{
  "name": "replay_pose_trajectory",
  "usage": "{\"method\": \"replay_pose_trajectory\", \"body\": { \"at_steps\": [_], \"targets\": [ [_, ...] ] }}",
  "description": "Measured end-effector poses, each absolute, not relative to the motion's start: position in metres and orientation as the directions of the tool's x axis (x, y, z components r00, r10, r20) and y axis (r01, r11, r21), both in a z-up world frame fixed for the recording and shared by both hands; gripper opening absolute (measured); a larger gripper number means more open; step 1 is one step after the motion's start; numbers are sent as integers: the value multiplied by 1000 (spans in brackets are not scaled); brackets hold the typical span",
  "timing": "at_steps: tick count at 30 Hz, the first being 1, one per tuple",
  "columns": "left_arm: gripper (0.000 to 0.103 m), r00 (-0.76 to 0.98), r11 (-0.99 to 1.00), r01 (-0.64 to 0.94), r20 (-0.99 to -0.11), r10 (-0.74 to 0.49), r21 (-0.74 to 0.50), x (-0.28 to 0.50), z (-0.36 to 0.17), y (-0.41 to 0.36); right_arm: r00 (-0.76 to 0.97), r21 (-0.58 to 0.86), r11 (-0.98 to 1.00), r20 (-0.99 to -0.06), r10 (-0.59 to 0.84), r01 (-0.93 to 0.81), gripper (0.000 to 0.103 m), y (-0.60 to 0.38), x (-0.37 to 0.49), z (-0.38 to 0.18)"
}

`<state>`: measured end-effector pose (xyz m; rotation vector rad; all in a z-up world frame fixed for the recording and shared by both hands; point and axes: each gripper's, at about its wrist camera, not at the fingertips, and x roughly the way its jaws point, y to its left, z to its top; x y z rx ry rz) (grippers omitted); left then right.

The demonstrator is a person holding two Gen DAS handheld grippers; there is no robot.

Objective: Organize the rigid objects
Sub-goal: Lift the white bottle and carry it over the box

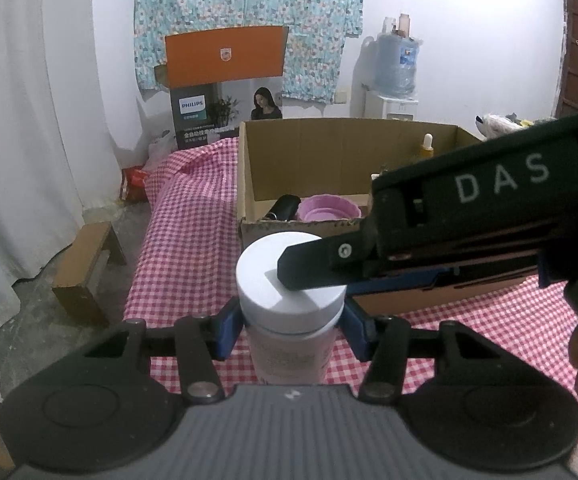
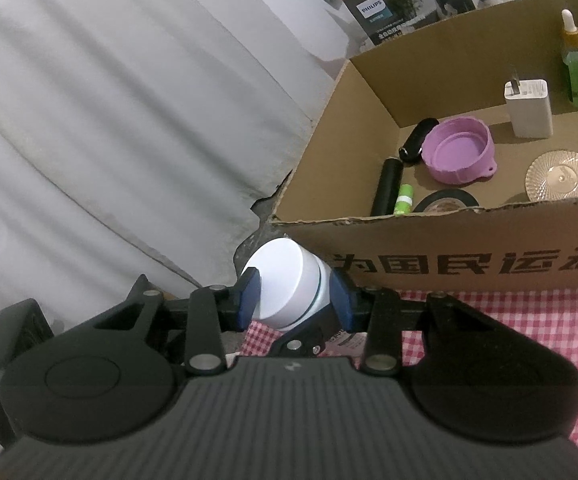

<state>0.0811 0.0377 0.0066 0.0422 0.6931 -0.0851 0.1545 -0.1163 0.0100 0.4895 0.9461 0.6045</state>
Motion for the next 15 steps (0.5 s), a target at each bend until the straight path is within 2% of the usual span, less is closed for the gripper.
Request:
{"method": "replay_pose_trajectory", "body": {
  "at_steps": [6, 15],
  "targets": [
    [54, 788, 996, 86, -613, -49, 31, 65, 24, 37, 452, 632, 720, -573, 684, -287, 38, -116, 142, 24],
    [54, 882, 983, 106, -471, -24, 147, 42, 95, 26, 522, 607, 675, -446, 727, -421, 40, -120, 118, 98]
  ]
}}
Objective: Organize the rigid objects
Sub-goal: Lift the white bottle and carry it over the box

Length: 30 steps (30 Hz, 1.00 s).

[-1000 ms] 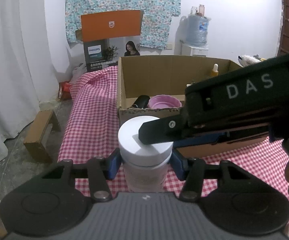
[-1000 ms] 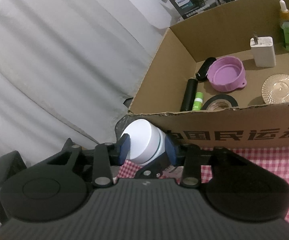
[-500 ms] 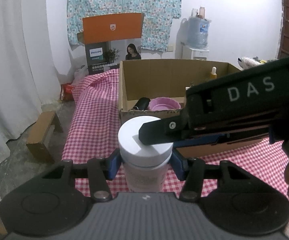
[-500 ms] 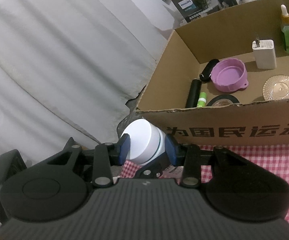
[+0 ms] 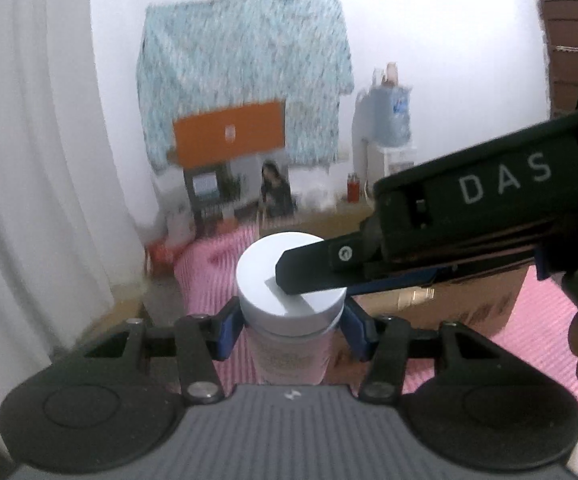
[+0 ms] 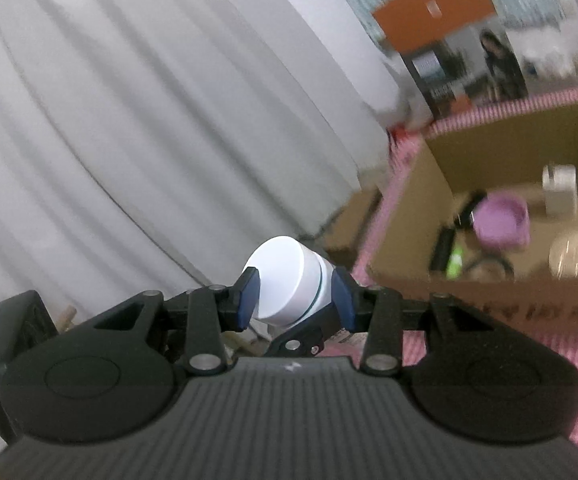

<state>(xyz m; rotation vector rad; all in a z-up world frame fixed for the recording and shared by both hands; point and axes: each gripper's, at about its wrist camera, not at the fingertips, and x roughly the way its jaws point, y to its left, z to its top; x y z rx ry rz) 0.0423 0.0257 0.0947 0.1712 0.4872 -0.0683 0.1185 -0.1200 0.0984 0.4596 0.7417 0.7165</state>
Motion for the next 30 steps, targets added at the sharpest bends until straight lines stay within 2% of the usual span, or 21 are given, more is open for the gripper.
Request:
{"method": "replay_pose_trajectory", "body": {
  "at_steps": [5, 10, 14, 20, 25, 30],
  "targets": [
    [54, 906, 974, 170, -413, -94, 151, 67, 130, 0, 590, 561, 698, -404, 700, -444, 41, -146, 128, 143],
    [54, 881, 952, 292, -415, -230, 92, 118, 141, -37, 661, 511, 765, -422, 621, -392, 42, -192, 157, 169],
    [54, 821, 924, 380, -478, -313, 48, 165, 127, -70, 676, 506, 809, -486, 553, -298, 42, -234, 188, 165],
    [54, 693, 889, 456, -613, -378, -33, 227, 87, -107, 641, 541, 829, -589, 493, -141, 42, -288, 233, 123],
    [54, 612, 882, 469, -700, -368, -54, 247, 52, -122, 606, 545, 836, -641, 470, -72, 42, -309, 245, 74],
    [54, 560, 880, 469, -744, -364, -78, 265, 33, -124, 572, 539, 841, -677, 463, -43, 43, -314, 256, 42]
  ]
}}
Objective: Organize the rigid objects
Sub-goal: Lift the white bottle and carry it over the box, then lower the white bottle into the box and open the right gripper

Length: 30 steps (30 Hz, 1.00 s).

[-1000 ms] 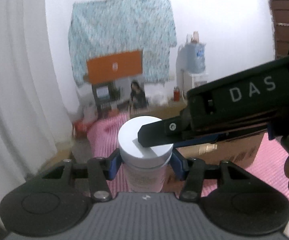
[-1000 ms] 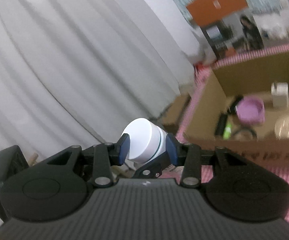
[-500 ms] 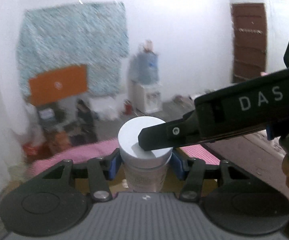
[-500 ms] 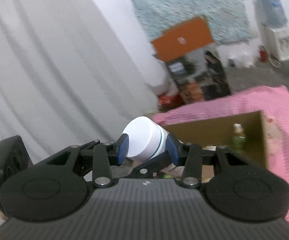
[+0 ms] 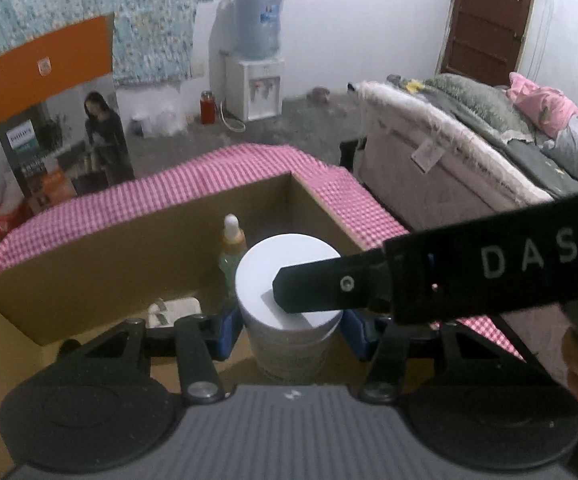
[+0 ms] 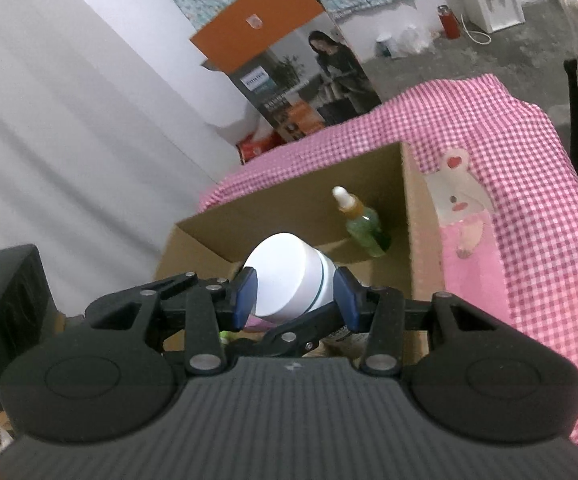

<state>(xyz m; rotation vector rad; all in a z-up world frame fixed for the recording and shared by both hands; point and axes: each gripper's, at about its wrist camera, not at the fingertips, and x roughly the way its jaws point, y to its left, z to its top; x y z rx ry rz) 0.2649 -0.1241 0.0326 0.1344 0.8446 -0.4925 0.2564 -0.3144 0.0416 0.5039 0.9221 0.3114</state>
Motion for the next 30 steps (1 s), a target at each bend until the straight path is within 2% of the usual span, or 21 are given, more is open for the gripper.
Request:
{"method": "replay_pose_trajectory", "body": {
  "at_steps": [6, 15, 19, 25, 30],
  "targets": [
    [54, 506, 885, 455, -790, -346, -96, 272, 25, -130, 535, 515, 857, -716, 449, -29, 45, -312, 275, 21],
    [55, 471, 883, 459, -815, -338, -101, 285, 16, -135, 524, 506, 861, -720, 454, -51, 63, -308, 278, 20],
    [66, 496, 880, 468, -801, -335, -78, 281, 21, -136, 544, 481, 874, -717, 436, -66, 75, -303, 273, 28],
    [80, 535, 879, 474, -777, -332, -50, 271, 35, -132, 595, 470, 878, -681, 426, -91, 79, -301, 266, 40],
    [81, 568, 877, 478, -748, -344, -40, 247, 57, -116, 668, 486, 868, -615, 420, -98, 80, -302, 246, 60]
  ]
}}
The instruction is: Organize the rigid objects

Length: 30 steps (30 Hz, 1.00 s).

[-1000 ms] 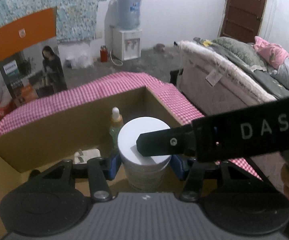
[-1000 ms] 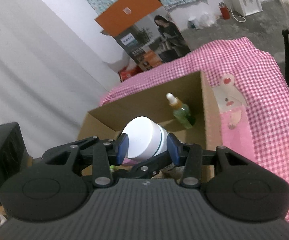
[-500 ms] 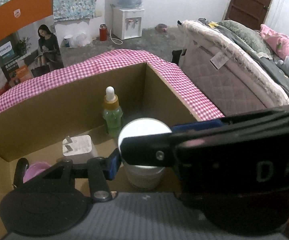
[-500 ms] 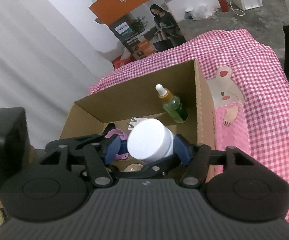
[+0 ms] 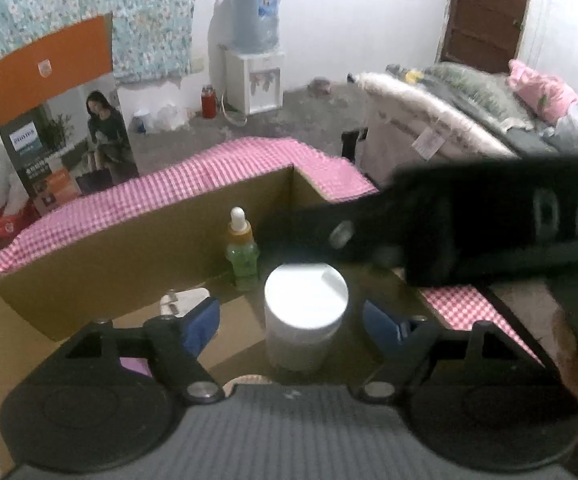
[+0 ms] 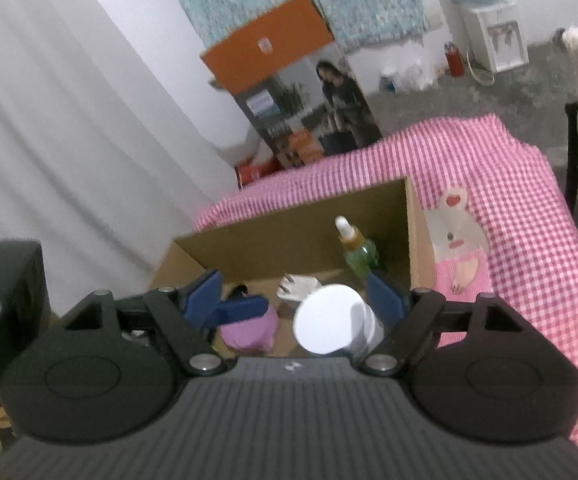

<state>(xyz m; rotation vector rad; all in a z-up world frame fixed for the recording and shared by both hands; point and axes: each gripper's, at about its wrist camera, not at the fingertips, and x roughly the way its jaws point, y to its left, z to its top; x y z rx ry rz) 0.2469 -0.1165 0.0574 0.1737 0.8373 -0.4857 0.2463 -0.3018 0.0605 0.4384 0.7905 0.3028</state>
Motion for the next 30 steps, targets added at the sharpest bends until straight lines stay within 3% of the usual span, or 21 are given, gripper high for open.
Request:
{"method": "replay_pose_trajectory", "body": {
  "at_steps": [3, 7, 9, 20, 30],
  "targets": [
    [87, 610, 888, 455, -706, -359, -59, 225, 78, -97, 725, 487, 867, -559, 402, -106, 84, -301, 224, 80],
    [103, 650, 894, 436, -651, -393, -104, 197, 104, -70, 795, 469, 876, -487, 362, -111, 96, -296, 191, 105],
    [103, 687, 905, 414, -619, -382, -99, 182, 115, -58, 818, 454, 884, -465, 340, -109, 102, -292, 177, 115],
    [103, 811, 981, 193, -567, -147, 22, 136, 137, -37, 872, 315, 949, -460, 165, -14, 102, -248, 122, 144],
    [103, 822, 991, 135, -555, -125, -23, 121, 119, -18, 869, 86, 991, -492, -46, 101, 102, -211, 95, 138]
  ]
}}
